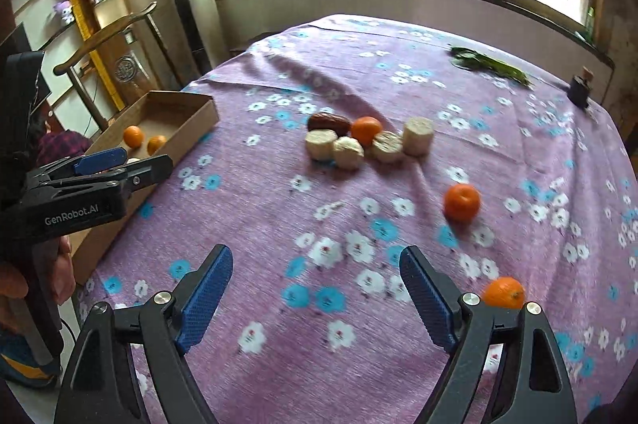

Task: Organize fruits
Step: 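Withdraw both tools from the box back over the tablecloth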

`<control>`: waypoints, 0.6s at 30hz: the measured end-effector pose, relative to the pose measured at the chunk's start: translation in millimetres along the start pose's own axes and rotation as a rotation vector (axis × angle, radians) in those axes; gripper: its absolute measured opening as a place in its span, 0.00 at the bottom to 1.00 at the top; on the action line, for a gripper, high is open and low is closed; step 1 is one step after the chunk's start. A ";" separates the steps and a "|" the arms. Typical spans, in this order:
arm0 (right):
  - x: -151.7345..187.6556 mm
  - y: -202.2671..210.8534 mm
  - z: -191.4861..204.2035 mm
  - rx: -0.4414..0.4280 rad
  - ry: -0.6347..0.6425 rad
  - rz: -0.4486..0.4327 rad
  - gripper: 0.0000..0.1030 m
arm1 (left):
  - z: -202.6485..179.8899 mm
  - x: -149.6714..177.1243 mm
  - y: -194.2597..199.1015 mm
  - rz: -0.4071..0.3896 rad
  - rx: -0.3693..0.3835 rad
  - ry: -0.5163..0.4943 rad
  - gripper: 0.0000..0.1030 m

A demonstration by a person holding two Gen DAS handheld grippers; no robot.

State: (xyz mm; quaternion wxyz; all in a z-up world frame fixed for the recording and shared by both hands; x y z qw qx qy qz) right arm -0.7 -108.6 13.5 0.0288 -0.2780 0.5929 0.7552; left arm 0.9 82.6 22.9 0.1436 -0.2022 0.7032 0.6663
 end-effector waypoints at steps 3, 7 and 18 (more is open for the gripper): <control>9.5 1.7 -25.5 0.011 -0.051 0.003 0.87 | -23.3 -4.0 -9.7 0.022 0.022 -0.031 0.83; 19.6 -0.1 -46.7 0.004 -0.094 0.007 0.87 | -45.8 -7.5 -22.7 0.043 0.033 -0.062 0.83; 25.7 -8.2 -67.3 -0.010 -0.118 0.025 0.87 | -73.7 -40.3 -57.7 0.048 -0.040 -0.064 0.83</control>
Point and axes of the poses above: each gripper's, at about its wrist camera, not at the fingertips, and y roughly against the way its jaws point, z to its left, x to its underside, the point moved 7 cm from there along -y, roughly the way its jaws point, and after that the axes turned 12 degrees about z, right-handed, at the moved point
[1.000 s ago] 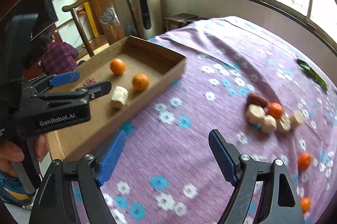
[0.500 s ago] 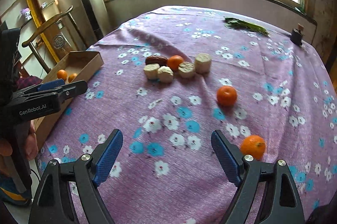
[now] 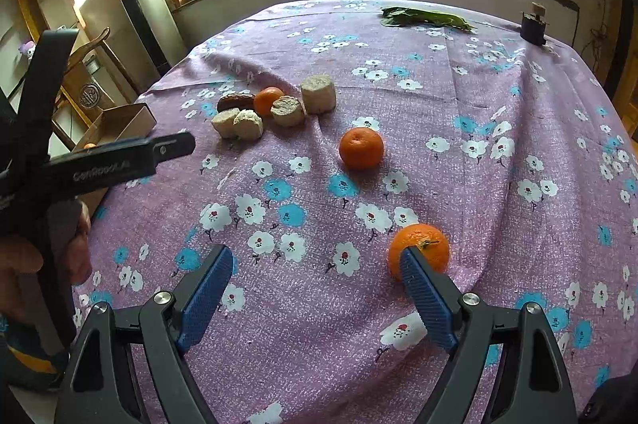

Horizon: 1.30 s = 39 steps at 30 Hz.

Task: Organize fruits
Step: 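Withdraw both tools from the box back over the tablecloth, then move the left tool to a round beige yam slice while the right tool approaches an orange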

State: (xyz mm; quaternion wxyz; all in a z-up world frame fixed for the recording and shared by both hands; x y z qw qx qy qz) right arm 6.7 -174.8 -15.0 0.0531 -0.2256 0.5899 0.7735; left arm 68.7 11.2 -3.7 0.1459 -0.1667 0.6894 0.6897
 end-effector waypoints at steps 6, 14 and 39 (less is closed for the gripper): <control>-1.8 -0.3 2.4 -0.019 0.011 -0.001 0.87 | -1.1 -35.8 -20.5 -0.021 -0.103 0.012 0.83; -0.9 -10.8 7.7 -0.027 0.037 0.029 0.87 | -15.5 -44.4 -36.7 -0.028 -0.158 -0.074 0.83; -21.2 5.9 -14.2 0.034 -0.032 -0.064 0.87 | -47.5 -0.6 -46.9 0.080 0.110 -0.137 0.54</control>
Point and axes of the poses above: each gripper's, at about its wrist camera, not at the fingertips, and y roughly against the way its jaws point, z to its left, x to its underside, the point moved 7 cm from there along -y, roughly the way its jaws point, and after that the axes turned 12 degrees about z, right-handed, at the moved point
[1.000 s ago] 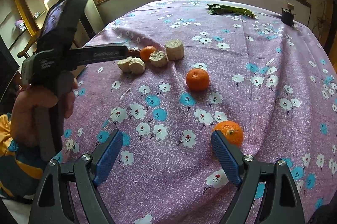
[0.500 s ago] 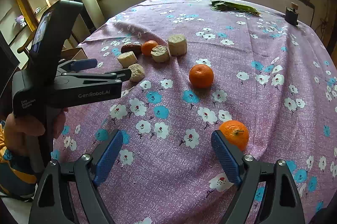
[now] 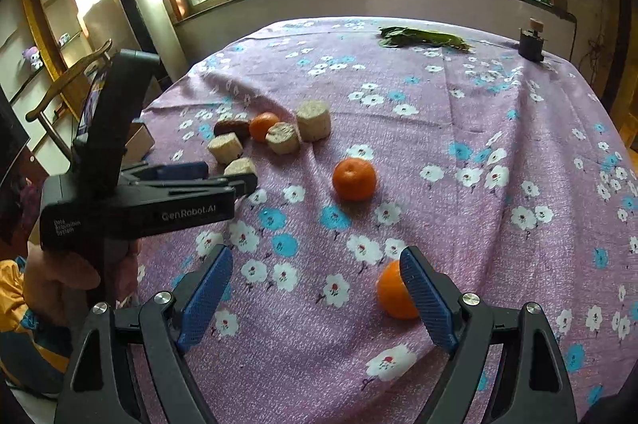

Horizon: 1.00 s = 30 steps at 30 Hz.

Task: Organize fruits
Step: 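Move the left tool to a round beige yam slice while the right tool approaches an orange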

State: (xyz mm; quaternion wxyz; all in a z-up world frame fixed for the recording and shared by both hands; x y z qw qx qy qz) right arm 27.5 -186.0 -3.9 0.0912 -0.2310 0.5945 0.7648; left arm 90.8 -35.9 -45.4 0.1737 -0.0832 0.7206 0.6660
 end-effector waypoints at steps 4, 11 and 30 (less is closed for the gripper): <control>-17.5 -10.6 -11.8 0.056 -0.010 0.009 0.87 | 0.9 -2.0 -0.3 0.001 0.027 0.013 0.54; -48.6 -42.5 -18.8 0.112 0.009 0.058 0.72 | 0.0 -0.6 -0.6 -0.004 0.043 0.008 0.59; -29.5 -40.0 -13.9 0.010 0.013 0.090 0.34 | 6.9 12.3 24.9 -0.041 0.082 0.007 0.26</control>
Point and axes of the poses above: each gripper's, at about its wrist camera, not at the fingertips, and y roughly against the way its jaws point, z to its left, x to its underside, the point moved 7 cm from there along -y, roughly the way its jaws point, and after that the axes turned 12 degrees about z, right-handed, at the moved point
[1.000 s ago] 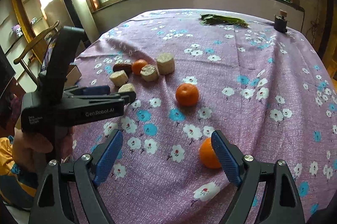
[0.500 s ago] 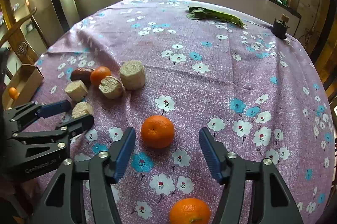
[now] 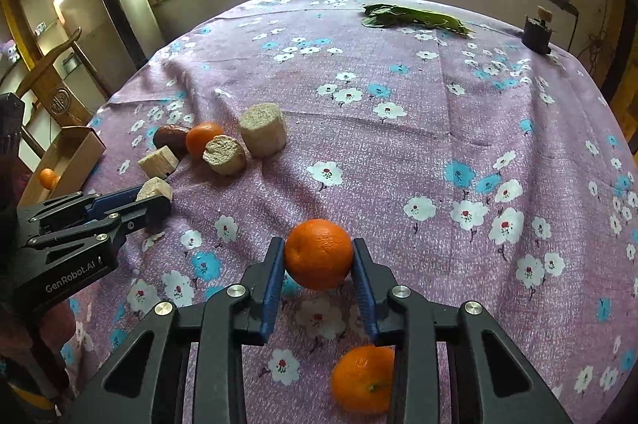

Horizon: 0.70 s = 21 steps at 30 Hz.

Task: Organize fruits
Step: 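Move the left tool to a round beige yam slice while the right tool approaches an orange, then close the left tool on the yam slice while the right tool grips the orange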

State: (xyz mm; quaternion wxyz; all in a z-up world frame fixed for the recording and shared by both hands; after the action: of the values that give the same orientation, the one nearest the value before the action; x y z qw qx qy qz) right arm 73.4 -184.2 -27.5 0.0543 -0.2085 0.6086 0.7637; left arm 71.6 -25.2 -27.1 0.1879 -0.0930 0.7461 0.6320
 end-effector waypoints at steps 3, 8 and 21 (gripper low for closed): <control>8.2 10.3 9.7 -0.035 0.014 -0.020 0.34 | 2.7 9.3 10.5 -0.005 0.014 0.007 0.26; 18.8 17.4 29.4 -0.085 0.039 -0.027 0.35 | 12.5 25.0 27.0 -0.020 -0.001 0.014 0.27; 30.2 16.7 103.1 -0.126 0.176 -0.009 0.35 | 50.1 56.2 66.3 -0.087 -0.117 0.051 0.27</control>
State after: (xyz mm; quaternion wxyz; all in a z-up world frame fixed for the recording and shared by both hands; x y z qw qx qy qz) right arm 14.4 -95.4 -6.2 -0.0092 -0.2803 0.5608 0.7790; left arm 3.5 41.5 4.2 0.1905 -0.1522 0.7077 0.6631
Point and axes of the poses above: each gripper's, at about its wrist camera, not at the fingertips, and y roughly against the way its jaws point, z to its left, x to its underside, the point moved 7 cm from there along -y, roughly the way its jaws point, and after that the axes turned 12 degrees about z, right-handed, at the moved point
